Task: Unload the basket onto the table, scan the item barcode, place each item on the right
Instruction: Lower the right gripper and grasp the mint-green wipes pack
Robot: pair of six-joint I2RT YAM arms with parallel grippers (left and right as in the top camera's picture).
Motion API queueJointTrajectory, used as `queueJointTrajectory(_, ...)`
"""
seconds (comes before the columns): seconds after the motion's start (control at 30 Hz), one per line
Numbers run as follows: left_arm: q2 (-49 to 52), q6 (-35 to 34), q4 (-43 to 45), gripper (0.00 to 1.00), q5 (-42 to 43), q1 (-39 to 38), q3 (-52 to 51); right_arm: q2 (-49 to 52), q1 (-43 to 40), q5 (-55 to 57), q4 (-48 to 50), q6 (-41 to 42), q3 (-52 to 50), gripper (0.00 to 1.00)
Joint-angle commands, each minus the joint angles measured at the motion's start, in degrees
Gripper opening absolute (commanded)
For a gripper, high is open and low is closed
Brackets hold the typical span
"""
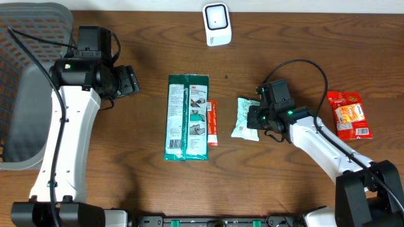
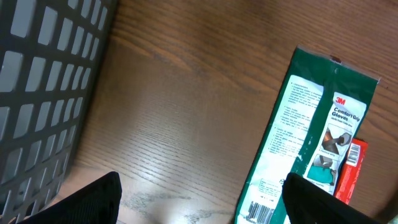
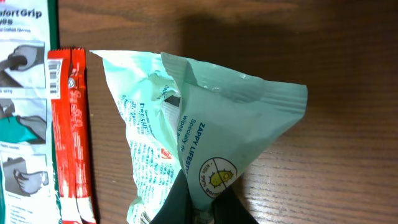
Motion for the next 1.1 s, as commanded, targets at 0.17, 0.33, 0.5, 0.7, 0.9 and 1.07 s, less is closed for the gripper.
queueJointTrajectory(0.17,-0.2,0.1,-0.2,0.83,-0.5,0.2,0.5,0.7,1.3,-0.6,0.2,-10.0,-0.5,0.16)
queueJointTrajectory(0.33,-0.2,0.1,-0.2,0.83,-0.5,0.2,0.5,1.4,1.7,-0.6,0.3,-10.0,-0.5,0.52)
queueJointTrajectory(0.5,-0.2,0.1,-0.2,0.83,-0.5,0.2,0.5,1.4,1.7,0.1,-0.3,-9.6,-0.5,0.57)
queueJointTrajectory(0.7,-0.2,0.1,-0.2,0.83,-0.5,0.2,0.5,1.4,1.6,5.0,0.2,-4.6,-1.7,0.68)
queueJointTrajectory(0.9,-0.2,0.1,-0.2,0.83,-0.5,0.2,0.5,1.8,1.5,5.0,1.1,-4.6,-3.0,0.64)
queueJointTrajectory(1.07,-0.2,0.1,-0.2,0.83,-0.5,0.2,0.5,4.6,0.5,3.8,3.2,-4.8,-3.1,0.61)
